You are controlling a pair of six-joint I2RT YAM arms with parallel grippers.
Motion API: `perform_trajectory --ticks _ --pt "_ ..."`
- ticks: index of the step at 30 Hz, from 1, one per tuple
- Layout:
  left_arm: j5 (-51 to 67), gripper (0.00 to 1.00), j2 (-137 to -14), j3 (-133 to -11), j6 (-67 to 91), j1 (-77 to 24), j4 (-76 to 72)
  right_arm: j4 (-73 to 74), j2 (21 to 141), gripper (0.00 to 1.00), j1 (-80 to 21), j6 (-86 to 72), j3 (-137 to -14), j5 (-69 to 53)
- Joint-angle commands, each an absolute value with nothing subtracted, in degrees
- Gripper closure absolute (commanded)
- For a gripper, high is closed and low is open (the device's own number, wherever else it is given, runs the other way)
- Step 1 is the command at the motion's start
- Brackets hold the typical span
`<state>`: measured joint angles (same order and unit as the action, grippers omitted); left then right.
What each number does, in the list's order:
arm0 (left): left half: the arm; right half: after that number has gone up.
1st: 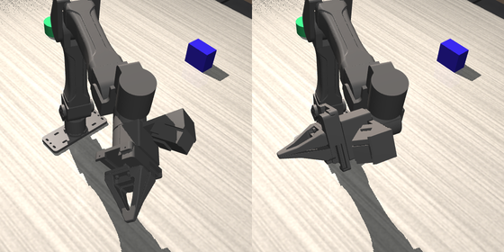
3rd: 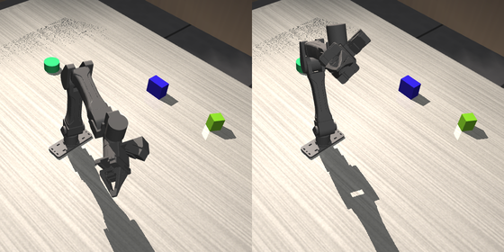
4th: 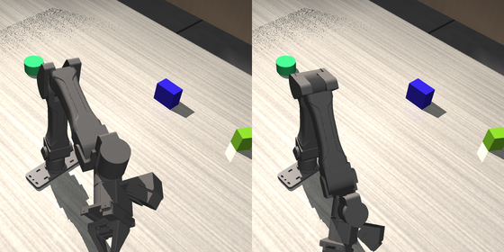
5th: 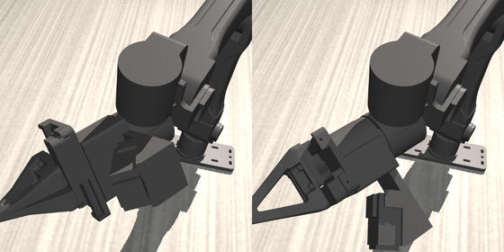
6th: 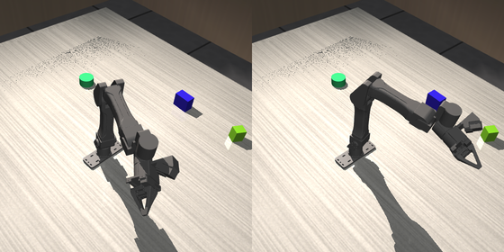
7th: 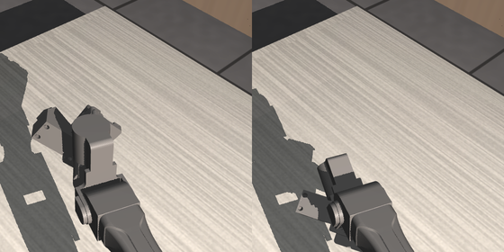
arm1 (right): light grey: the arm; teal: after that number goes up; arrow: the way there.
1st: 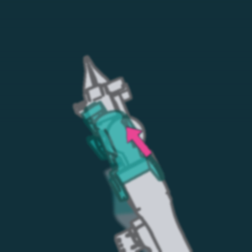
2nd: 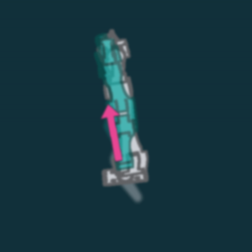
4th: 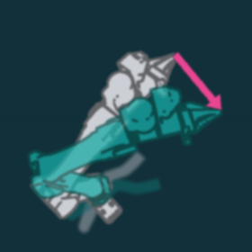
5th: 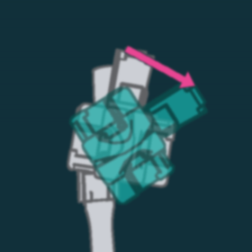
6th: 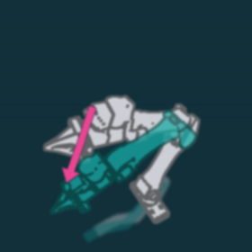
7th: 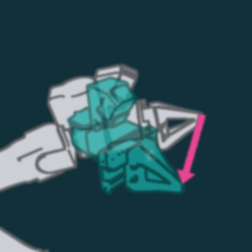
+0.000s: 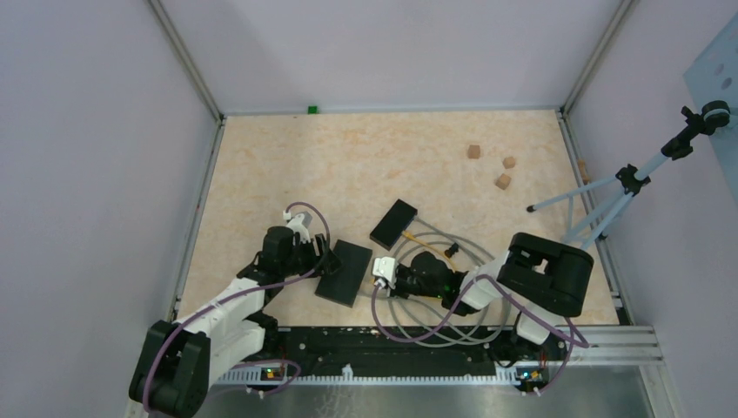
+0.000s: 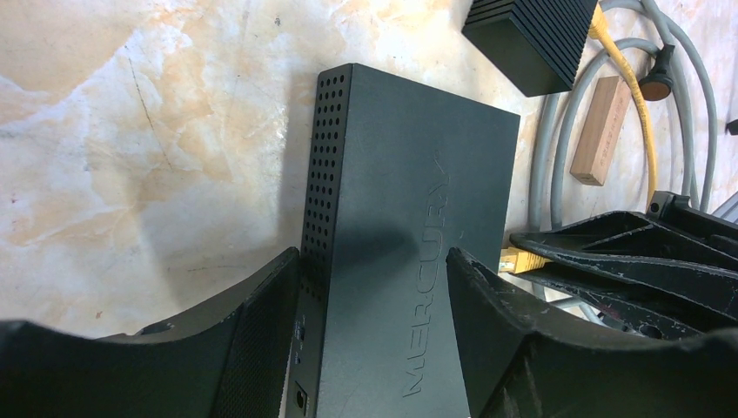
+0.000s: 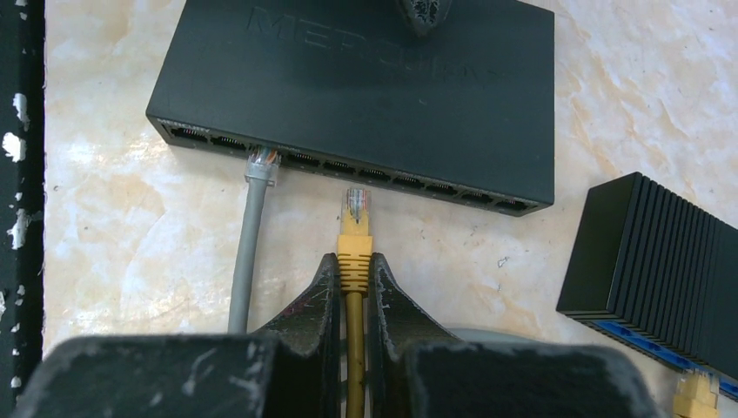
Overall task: Insert the plug into the switch port
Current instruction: Insert the connector into the switch port.
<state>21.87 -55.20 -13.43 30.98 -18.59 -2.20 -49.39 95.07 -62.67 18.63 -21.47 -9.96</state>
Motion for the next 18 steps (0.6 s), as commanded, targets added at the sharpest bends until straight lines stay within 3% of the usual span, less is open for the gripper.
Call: perform_trajectory --ticks 1,18 --pt "24.25 0.33 -54.66 -14.77 31.64 -19.07 -1.47 -49.40 97.55 1.00 -63.63 17.07 -21.54 -8.41" --pt "24.90 0.33 -55.13 -14.51 31.91 -19.07 -2.12 -54.66 99.32 1.00 -63.63 14.46 -21.23 -6.60"
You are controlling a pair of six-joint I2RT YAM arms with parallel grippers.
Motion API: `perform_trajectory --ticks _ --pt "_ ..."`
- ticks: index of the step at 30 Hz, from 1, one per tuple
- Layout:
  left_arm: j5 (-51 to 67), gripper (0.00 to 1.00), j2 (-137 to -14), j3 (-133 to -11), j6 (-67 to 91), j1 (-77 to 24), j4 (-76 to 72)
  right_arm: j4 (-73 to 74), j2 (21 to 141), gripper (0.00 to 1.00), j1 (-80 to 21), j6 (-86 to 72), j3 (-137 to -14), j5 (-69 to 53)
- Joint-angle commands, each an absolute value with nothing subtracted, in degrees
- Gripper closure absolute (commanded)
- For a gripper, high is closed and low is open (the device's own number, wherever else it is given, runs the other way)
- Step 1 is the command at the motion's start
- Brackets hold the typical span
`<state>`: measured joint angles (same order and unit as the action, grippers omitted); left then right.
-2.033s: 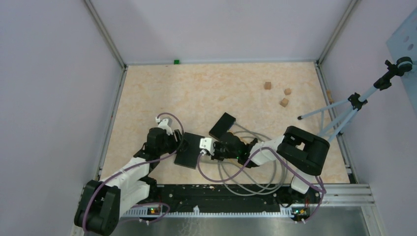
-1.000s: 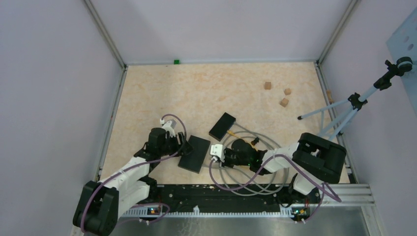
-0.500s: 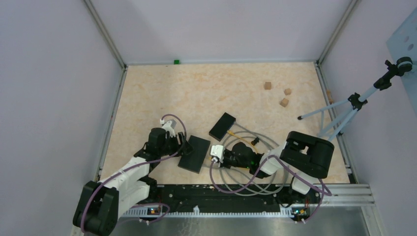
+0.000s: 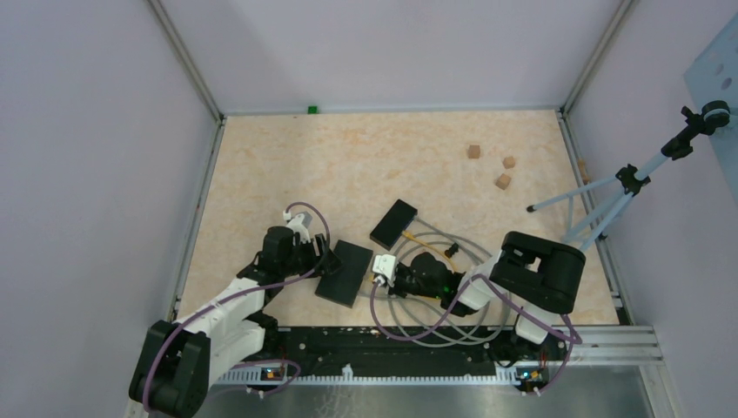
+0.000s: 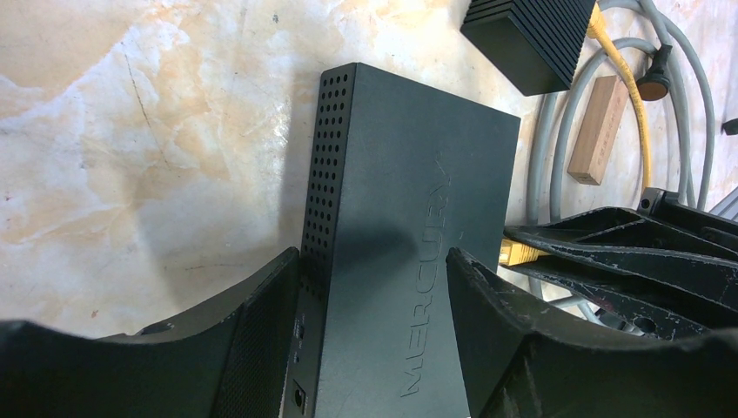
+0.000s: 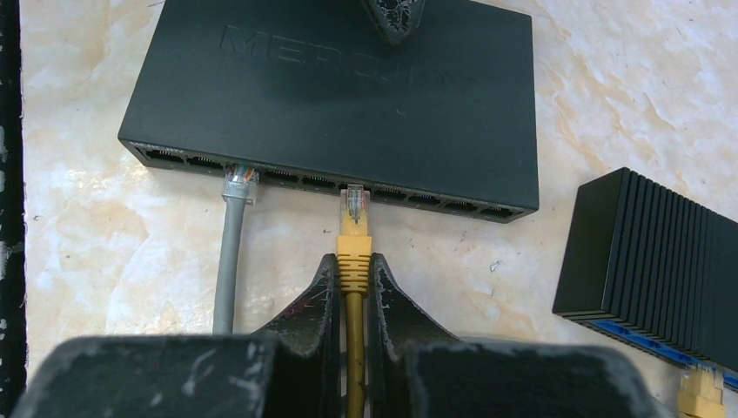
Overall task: Insert the plug into the switch port
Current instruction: Insert the connector into the switch port.
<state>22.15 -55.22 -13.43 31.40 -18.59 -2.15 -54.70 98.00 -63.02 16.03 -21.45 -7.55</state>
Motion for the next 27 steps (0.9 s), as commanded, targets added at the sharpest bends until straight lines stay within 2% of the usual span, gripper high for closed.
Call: perform_trajectory --ticks 1,17,27 --pt "24.94 0.33 -55.14 -14.50 31.92 -19.07 -2.07 -54.97 99.25 1.00 -63.67 14.38 -21.11 -6.48" --pt "25.06 0.33 -54.97 -14.24 31.99 -19.06 -2.11 -63.39 99.53 1.00 -63.62 12.42 -18.03 -5.79" --pt "25.03 0.33 -54.55 -13.89 32.09 -19.01 -1.93 -59.96 101.07 1.00 -63.64 13.11 -20.87 -7.69"
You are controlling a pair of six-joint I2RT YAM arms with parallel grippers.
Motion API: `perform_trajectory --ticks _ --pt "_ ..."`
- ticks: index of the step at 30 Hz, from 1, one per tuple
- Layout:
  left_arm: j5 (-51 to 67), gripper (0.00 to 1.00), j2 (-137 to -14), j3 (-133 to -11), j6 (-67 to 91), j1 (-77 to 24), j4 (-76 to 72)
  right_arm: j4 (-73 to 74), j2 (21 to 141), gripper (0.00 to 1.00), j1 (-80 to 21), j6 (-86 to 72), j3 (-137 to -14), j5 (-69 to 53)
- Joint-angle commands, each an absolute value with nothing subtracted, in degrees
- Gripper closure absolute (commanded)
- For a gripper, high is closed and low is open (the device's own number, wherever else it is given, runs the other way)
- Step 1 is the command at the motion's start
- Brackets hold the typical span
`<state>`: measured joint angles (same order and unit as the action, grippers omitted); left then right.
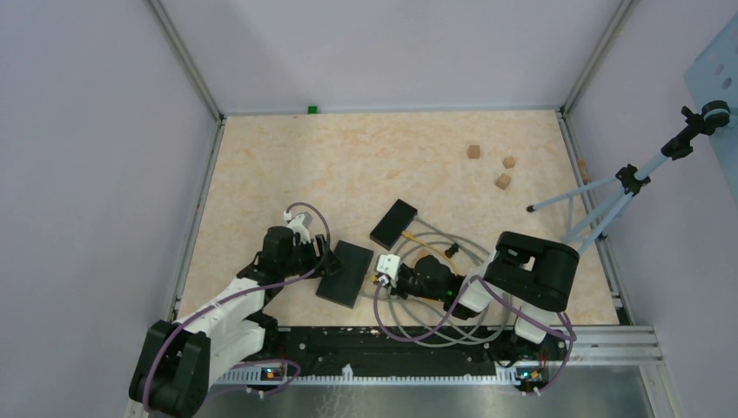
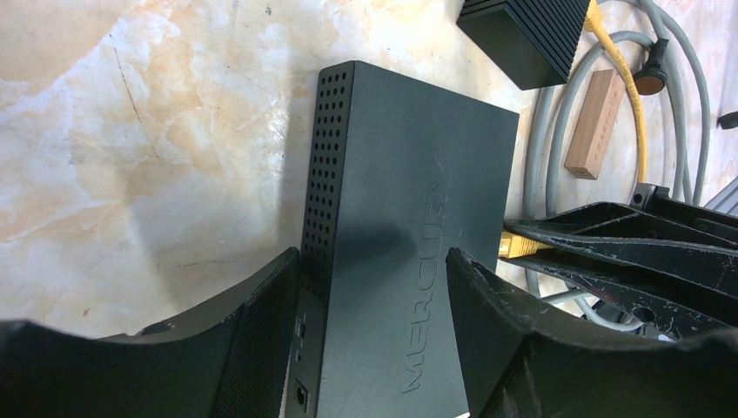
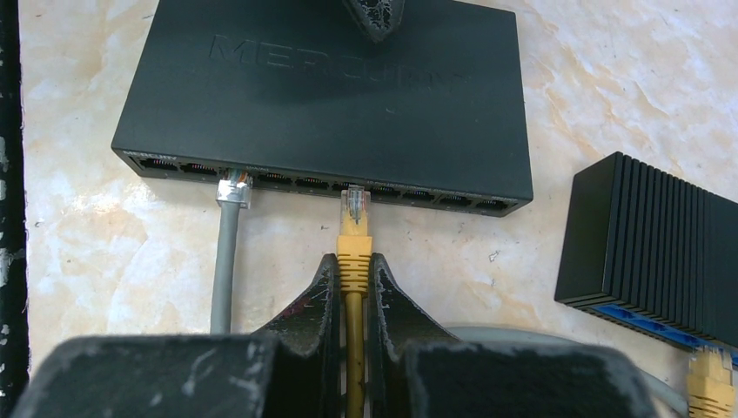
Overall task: Insert the plug into the switch port
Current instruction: Insert the connector into the switch port.
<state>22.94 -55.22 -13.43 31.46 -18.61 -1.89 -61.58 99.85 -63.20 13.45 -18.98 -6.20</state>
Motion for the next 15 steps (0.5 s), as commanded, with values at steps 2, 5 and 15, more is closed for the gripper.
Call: perform_trajectory --ticks 2,5,15 --pt "24.83 0.33 -54.50 -13.99 31.95 -19.07 -1.86 -58.26 100.87 1.00 -63.64 13.34 -21.39 -6.46" --pt "24.70 0.33 -54.44 -14.23 31.99 -19.06 -1.85 -56.98 100.11 1.00 -63.68 13.36 -21.28 -3.63" --pt "25.27 0.33 -54.68 -14.41 32.49 -19.06 -2.28 -55.62 99.39 1.00 -63.64 13.74 -21.58 -2.65"
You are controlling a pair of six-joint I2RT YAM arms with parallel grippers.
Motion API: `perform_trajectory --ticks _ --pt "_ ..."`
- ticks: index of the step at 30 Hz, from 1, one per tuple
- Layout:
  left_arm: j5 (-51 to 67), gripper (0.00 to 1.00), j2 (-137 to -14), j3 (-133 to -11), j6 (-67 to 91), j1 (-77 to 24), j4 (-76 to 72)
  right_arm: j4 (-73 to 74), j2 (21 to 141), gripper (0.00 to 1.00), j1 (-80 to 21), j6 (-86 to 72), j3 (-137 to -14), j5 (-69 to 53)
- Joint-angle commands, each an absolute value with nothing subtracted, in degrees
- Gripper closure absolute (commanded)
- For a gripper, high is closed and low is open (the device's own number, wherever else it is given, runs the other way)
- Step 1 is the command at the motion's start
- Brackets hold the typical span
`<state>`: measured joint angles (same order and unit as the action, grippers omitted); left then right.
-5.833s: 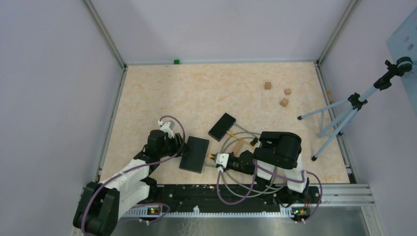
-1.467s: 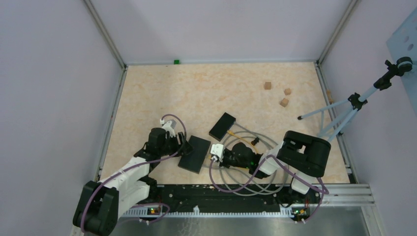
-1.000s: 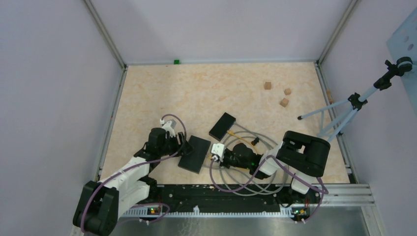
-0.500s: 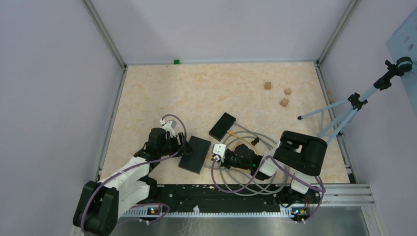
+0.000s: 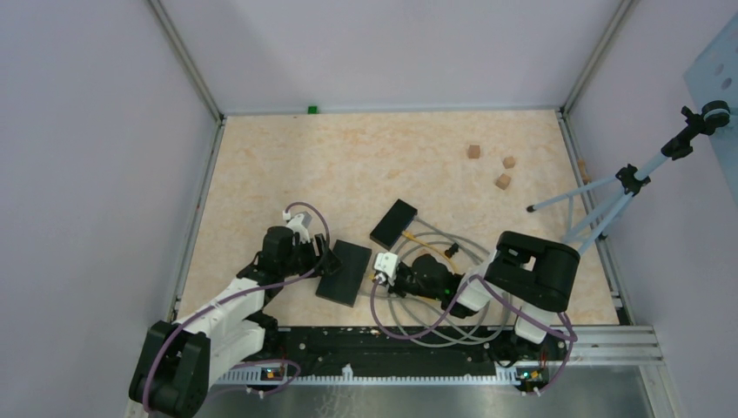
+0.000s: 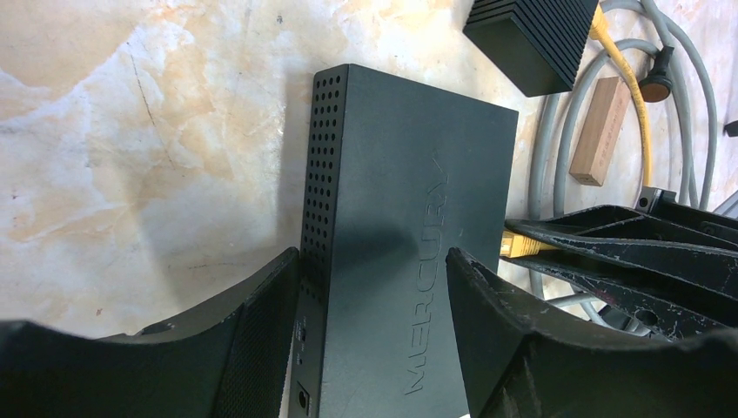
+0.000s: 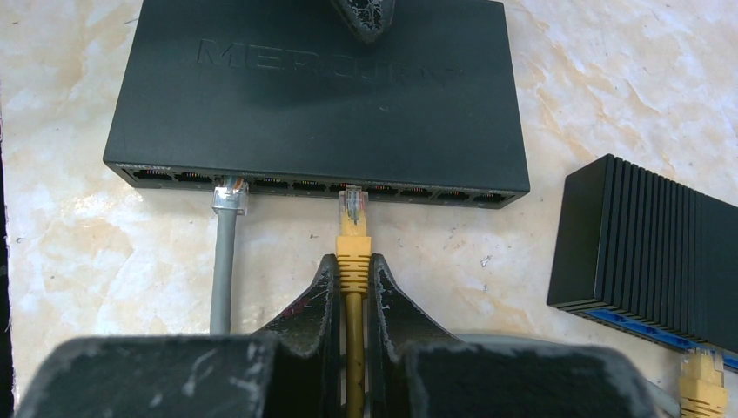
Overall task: Insert the plug into the switch port
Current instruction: Insert the connector into the switch port.
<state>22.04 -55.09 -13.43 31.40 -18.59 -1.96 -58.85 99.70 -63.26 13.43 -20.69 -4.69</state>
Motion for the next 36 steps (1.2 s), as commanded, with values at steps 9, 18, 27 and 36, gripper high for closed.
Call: perform_trajectory --ticks 9,18,27,36 --pt "26.55 0.33 -55.54 -14.36 32.34 -19.07 -2.81 -61.95 101.10 1.00 -63.69 13.67 -21.94 -8.75" --pt "26.33 0.33 -55.43 -14.34 32.34 -19.07 -2.85 -65.47 101.99 1.00 -63.74 15.67 -20.72 -12.54" --pt "26.75 0.33 -56.33 -14.43 32.35 -19.07 -3.52 -66.28 102.70 1.00 -63.72 10.66 -22.09 -4.02" --pt "26.93 0.34 -55.99 -14.19 32.61 -19.07 -3.61 -59.65 102.40 1.00 -63.72 9.15 -27.02 -0.63"
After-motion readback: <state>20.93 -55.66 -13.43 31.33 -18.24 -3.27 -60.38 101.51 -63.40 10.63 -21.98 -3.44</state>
